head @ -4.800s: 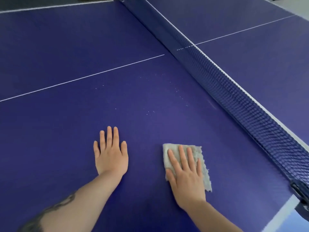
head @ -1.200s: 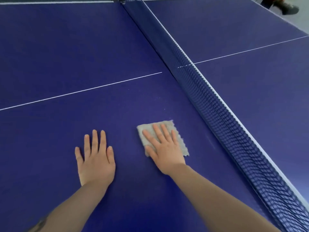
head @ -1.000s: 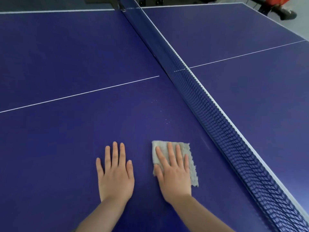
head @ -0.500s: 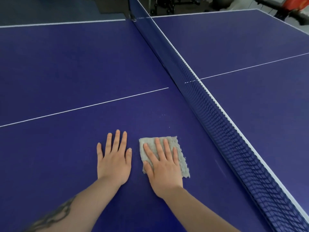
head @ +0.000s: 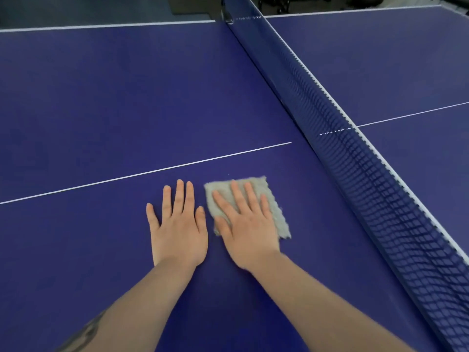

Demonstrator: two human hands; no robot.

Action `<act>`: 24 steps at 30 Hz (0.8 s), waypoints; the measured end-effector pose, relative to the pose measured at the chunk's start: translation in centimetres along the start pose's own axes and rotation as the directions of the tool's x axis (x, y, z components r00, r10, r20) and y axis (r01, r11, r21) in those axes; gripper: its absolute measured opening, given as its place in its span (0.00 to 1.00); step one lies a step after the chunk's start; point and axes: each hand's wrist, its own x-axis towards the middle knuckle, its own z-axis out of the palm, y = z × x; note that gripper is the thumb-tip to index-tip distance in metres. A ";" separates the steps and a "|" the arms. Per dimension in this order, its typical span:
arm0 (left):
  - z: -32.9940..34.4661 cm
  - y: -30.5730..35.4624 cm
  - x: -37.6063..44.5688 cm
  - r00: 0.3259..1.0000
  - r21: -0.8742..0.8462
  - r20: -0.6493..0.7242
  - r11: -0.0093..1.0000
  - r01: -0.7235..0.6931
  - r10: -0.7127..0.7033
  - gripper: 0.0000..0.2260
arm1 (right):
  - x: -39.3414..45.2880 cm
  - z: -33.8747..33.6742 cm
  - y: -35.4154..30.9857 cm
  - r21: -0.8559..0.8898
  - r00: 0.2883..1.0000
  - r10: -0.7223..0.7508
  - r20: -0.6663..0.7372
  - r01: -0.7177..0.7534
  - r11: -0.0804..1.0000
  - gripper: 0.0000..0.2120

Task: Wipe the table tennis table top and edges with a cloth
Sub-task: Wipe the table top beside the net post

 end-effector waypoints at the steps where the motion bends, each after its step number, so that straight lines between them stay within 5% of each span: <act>1: 0.0 -0.2 0.0 1.000 -0.003 0.000 1.000 0.011 -0.011 0.26 | 2.1 0.0 -0.6 -0.001 0.999 -0.032 0.019 0.032 0.999 0.26; 4: 0.1 -0.5 0.1 0.999 0.008 -0.003 0.999 0.032 -0.032 0.26 | 7.8 -0.4 0.0 -0.022 0.999 -0.013 0.032 0.013 1.000 0.25; 9: -0.2 -0.3 0.3 0.999 0.046 0.037 0.999 0.011 -0.013 0.27 | 6.7 -1.4 5.3 -0.021 0.927 0.375 -0.007 -0.375 0.927 0.26; 15: -0.1 1.9 -0.5 0.978 0.098 0.128 0.979 -0.178 0.165 0.26 | 6.3 -2.0 4.2 -0.032 0.989 0.131 0.067 -0.130 0.991 0.27; 24: 1.2 5.6 -4.9 0.957 0.137 0.184 0.958 -0.252 0.226 0.29 | 0.0 -1.9 9.7 0.098 0.828 0.560 -0.024 -0.556 0.826 0.31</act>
